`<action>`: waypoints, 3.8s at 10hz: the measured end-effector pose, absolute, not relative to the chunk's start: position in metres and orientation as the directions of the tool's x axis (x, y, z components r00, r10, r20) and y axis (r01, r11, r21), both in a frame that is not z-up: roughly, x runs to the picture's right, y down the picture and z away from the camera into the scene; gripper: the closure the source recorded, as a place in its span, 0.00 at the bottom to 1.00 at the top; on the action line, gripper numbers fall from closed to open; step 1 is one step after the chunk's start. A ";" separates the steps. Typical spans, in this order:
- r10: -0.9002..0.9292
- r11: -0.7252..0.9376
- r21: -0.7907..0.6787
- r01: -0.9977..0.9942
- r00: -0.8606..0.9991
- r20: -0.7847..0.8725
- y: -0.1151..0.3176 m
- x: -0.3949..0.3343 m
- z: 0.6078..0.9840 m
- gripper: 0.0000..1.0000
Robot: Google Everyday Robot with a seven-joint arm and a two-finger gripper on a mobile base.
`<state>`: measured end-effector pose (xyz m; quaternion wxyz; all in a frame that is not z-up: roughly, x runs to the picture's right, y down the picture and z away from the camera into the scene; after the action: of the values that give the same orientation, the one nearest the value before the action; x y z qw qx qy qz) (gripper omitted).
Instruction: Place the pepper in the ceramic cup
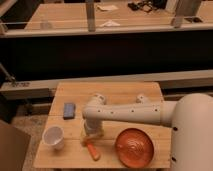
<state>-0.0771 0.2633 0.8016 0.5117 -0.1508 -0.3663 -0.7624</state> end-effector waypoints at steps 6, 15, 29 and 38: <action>-0.671 -0.217 0.412 0.885 -0.442 0.596 0.258 -0.076 0.801 0.87; -0.672 -0.267 0.433 0.861 -0.488 0.557 0.235 -0.078 0.775 0.93; -0.630 -0.317 0.457 0.831 -0.544 0.554 0.233 -0.053 0.757 0.20; -0.652 -0.232 0.431 0.872 -0.469 0.597 0.257 -0.038 0.771 0.20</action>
<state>-0.0376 0.2569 0.7714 0.4940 -0.1472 -0.3741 -0.7709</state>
